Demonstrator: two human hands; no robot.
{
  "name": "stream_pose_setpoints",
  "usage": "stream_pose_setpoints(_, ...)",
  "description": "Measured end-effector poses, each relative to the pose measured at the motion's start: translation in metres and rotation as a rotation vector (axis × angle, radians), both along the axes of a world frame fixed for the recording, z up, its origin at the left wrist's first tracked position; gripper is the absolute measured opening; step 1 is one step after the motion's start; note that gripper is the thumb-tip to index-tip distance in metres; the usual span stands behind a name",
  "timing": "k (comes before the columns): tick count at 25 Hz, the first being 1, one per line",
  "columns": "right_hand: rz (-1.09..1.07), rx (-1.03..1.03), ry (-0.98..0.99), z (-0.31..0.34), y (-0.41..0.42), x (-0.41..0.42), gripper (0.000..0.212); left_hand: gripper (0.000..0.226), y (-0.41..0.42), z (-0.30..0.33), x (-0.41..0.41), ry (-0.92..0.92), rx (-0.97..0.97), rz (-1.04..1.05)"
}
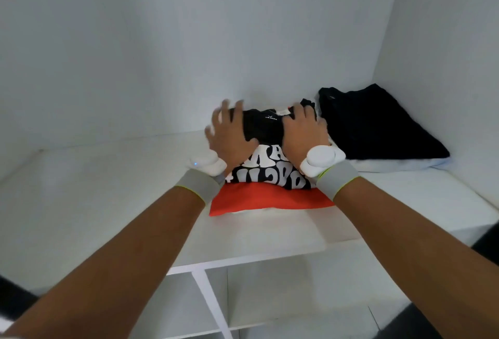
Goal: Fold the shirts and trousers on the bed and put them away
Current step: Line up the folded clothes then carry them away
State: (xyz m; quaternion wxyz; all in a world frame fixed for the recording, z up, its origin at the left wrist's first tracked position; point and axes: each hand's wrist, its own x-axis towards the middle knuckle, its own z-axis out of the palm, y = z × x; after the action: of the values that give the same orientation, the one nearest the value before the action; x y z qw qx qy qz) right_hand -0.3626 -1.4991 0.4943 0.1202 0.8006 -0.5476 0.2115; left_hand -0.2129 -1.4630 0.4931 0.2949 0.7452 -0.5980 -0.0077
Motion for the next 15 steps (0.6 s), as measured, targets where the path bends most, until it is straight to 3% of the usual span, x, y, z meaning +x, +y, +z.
stream_pose_setpoints(2,0.163,0.129,-0.018,-0.005,-0.004,0.007,0.043,0.073,-0.009,0.009,-0.006,-0.174,0.05,-0.265)
stream_pose_setpoints(4,0.135,0.403,0.009,-0.026,-0.01,0.001,0.052,0.059,-0.01,-0.009,-0.009,-0.207,0.304,-0.262)
stream_pose_setpoints(6,0.091,0.44,0.076,-0.046,-0.014,-0.01,0.056,0.055,-0.007,-0.029,-0.012,-0.204,0.394,-0.192)
stream_pose_setpoints(12,0.101,0.429,0.052,-0.04,-0.006,-0.01,0.056,0.051,-0.002,-0.021,-0.018,-0.206,0.344,-0.2)
stream_pose_setpoints(15,0.196,0.426,-0.332,-0.021,0.021,-0.027,0.043,0.039,0.006,-0.004,-0.038,0.035,0.179,-0.4)
